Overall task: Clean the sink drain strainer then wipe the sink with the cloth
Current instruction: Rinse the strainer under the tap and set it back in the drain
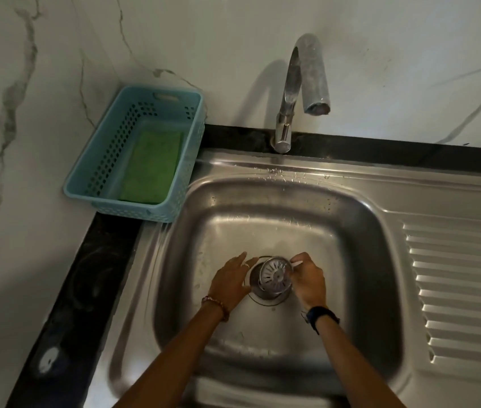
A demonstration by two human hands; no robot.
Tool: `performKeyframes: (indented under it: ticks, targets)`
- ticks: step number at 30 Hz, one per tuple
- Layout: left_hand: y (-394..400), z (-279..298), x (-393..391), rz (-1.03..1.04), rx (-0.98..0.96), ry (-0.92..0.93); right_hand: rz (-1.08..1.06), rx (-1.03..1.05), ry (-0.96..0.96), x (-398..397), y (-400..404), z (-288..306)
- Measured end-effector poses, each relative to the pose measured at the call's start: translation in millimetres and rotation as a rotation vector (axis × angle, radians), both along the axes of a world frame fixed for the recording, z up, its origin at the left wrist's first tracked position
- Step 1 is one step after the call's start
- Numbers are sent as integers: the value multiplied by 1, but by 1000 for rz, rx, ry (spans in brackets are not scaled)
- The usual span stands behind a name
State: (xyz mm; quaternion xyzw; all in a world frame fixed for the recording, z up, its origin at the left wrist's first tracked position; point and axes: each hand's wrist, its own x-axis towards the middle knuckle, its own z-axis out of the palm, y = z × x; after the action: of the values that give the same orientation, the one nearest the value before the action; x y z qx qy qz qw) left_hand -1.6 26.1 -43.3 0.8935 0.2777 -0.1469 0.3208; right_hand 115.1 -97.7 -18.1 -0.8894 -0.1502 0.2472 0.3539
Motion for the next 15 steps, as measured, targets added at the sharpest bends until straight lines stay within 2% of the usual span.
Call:
performKeyframes:
  ticks: [4,7,15]
  targets:
    - [-11,-27,-3,-101,78,262,-62,-88,133,-7,4,-26]
    - [-16,-38,-4,-136,149,306,-18,-122,110,-11,-1,-39]
    - [-17,-28,9,-225,232,375,365,-397,-264,-19,-6,-54]
